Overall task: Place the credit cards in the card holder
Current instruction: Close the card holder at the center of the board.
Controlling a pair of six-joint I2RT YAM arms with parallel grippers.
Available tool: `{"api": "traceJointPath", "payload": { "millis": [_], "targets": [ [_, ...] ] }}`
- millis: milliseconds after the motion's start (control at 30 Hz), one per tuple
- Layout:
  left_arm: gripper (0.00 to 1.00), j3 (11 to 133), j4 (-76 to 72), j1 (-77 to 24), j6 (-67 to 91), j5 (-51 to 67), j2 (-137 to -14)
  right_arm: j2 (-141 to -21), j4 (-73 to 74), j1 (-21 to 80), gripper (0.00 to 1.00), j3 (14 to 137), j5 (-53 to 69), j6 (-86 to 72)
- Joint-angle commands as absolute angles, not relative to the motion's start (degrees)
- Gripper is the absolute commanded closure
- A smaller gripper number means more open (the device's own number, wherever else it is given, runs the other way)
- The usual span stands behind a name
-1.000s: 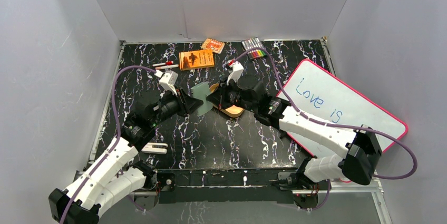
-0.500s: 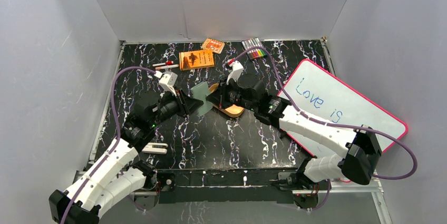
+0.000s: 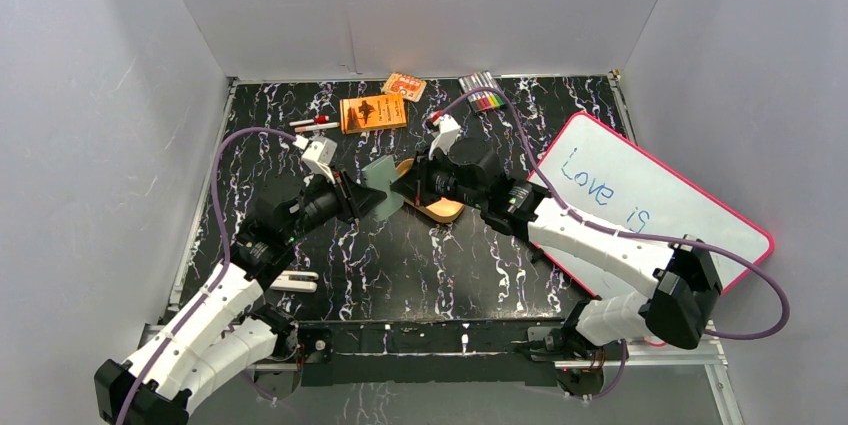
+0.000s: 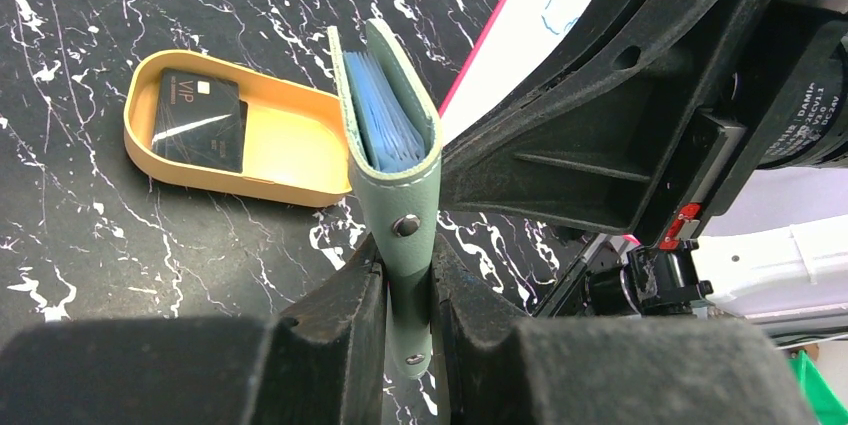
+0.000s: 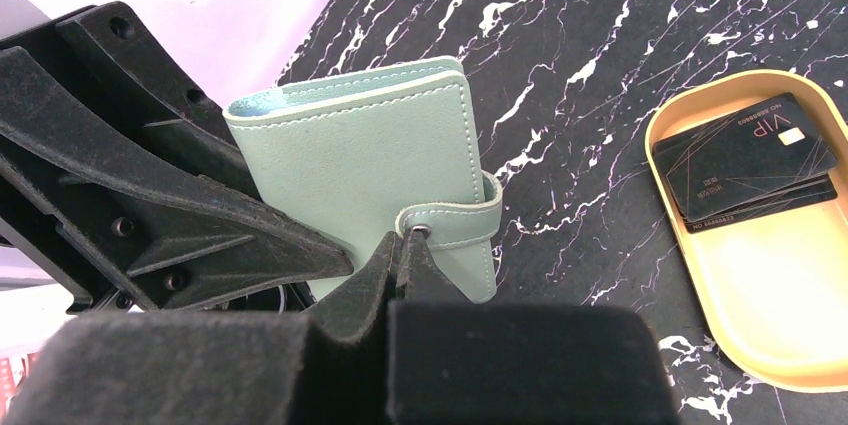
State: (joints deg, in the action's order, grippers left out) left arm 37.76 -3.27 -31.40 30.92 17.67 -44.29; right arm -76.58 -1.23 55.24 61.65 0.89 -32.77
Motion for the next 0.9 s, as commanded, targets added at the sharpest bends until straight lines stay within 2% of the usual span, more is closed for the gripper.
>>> {"api": "traceJointPath", "payload": {
  "millis": [0, 200, 400, 433, 567, 633, 733, 867],
  "targets": [
    [1.0, 38.8, -16.0, -34.2, 34.2, 36.3, -42.6, -79.2, -7.8, 56.7, 1.0, 64.9, 6.1, -33.8],
    [1.0, 38.7, -17.7, -34.4, 35.5, 37.4, -42.8, -79.8, -8.1, 56.7, 1.0, 65.3, 7.0, -33.8],
    [1.0, 38.7, -13.5, -34.4, 33.2, 32.7, -42.0, -78.2, -7.8, 56.7, 1.0, 64.7, 7.0, -32.7],
    [1.0, 38.7, -12.3, -34.4, 32.7, 30.9, -41.6, -77.7, -7.7, 56.8, 0.95, 64.5, 7.4, -32.4],
    [1.0, 38.4, -8.2, -34.4, 31.1, 24.5, -39.6, -75.5, -5.0, 56.8, 0.55, 65.1, 11.3, -30.8],
    [1.0, 38.5, -6.4, -34.4, 30.6, 21.6, -38.7, -74.4, -1.3, 56.8, 0.4, 67.0, 13.9, -29.4],
    [1.0, 38.8, -3.3, -34.4, 29.8, 17.8, -37.4, -71.8, 6.5, 56.8, 0.3, 70.9, 18.8, -25.2],
    [1.0, 37.7, -2.3, -34.4, 28.8, 18.1, -34.5, -66.0, 15.6, 56.8, 0.27, 73.5, 17.3, -16.1]
  ]
}}
